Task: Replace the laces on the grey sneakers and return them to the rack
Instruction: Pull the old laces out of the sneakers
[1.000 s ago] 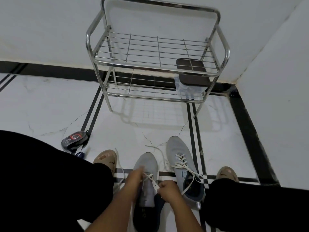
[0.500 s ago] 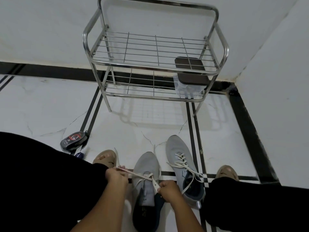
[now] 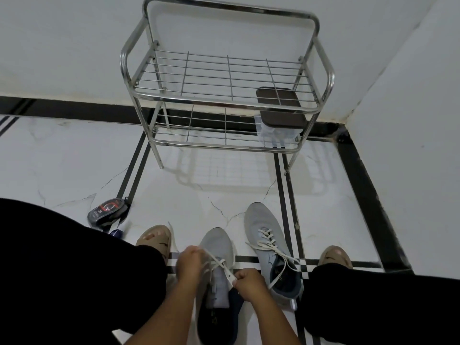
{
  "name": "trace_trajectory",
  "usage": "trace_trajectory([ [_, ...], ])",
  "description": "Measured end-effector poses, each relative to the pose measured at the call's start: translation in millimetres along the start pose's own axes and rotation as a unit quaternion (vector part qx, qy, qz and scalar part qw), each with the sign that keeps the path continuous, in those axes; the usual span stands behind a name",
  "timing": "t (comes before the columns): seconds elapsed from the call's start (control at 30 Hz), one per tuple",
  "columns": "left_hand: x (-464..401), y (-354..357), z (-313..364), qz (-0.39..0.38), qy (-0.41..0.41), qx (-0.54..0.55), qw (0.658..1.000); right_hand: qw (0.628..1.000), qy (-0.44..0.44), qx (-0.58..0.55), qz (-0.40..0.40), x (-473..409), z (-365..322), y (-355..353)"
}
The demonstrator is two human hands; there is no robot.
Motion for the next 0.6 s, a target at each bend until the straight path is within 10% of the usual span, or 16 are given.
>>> trace_trajectory([
  [0.1,-15.2,-12.8,10.5,-0.029,-0.12,0.257,0.958,1.0,0.009,-0.003,0.002,-0.9,2.3,-2.7],
  [0.17,-16.5,-5.7,23.6,-0.071,-0.033,-0.081,0.994,1.0,0.002,0.02,-0.001,-0.3,-1.4,-1.1],
  [0.23,-7.7,16.6,19.1,-0.128,0.124,-0.408,0.896,1.0,0.001,0.028,0.003,-0.7,-4.3,0.3],
  [0.33,10.3,33.7,-10.0,-0.121,0.152,-0.515,0.835,1.0,0.0,0.031,0.004,0.4,-5.8,0.8],
  [0.6,-11.5,6.7,-8.5,-0.035,-0.056,-0.2,0.977,1.0,-0.02,-0.013,0.004,-7.8,-3.3,2.2],
])
Point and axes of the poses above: each hand's wrist, its own x-axis away from the middle knuckle, its own y-axis out of the palm, z = x × y, the point moved 5 cm from there along -x, towards the middle knuckle, and after that the axes turned 1 degree about -x, right-handed, at the moved point
